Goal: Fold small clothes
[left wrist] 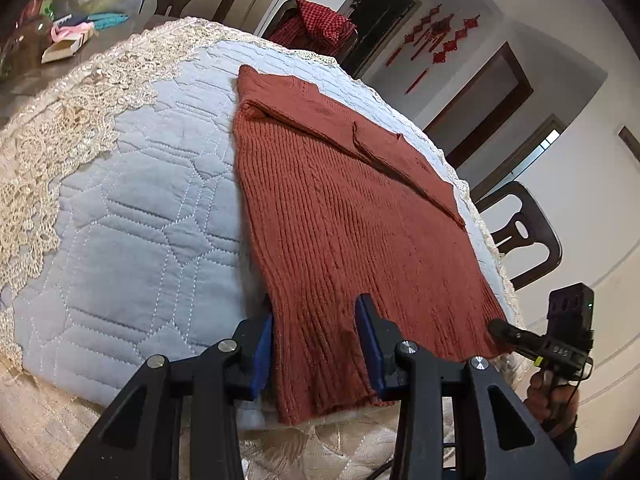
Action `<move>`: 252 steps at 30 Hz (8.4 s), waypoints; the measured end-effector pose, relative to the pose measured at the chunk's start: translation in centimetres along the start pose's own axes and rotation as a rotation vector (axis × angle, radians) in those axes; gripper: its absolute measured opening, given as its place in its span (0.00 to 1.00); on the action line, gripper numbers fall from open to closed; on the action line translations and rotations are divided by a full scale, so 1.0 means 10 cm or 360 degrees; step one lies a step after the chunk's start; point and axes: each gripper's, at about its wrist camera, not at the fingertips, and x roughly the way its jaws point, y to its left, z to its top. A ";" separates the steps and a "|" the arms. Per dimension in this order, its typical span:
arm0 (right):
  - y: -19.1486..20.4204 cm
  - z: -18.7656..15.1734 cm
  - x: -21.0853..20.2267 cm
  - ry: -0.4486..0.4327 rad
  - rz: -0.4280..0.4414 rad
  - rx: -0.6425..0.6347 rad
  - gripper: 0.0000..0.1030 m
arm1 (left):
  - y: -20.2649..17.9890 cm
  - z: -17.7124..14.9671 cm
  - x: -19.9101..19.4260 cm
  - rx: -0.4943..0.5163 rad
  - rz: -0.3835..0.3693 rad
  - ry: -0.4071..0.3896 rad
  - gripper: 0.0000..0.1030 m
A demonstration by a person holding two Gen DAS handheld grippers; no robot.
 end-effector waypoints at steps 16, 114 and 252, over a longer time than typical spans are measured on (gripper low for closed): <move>0.04 0.02 -0.42 -0.0208 0.0207 -0.0060 0.05 | 0.01 0.05 -0.42 0.0015 -0.0134 -0.0215 0.07; -0.02 1.07 0.48 -0.0144 -0.0454 -0.0281 0.21 | -0.81 0.92 0.99 0.0469 0.0223 0.0012 0.42; -0.63 1.06 0.11 -0.0261 -0.0159 0.0321 0.38 | 0.21 0.98 0.49 -0.0170 0.0244 -0.0184 0.45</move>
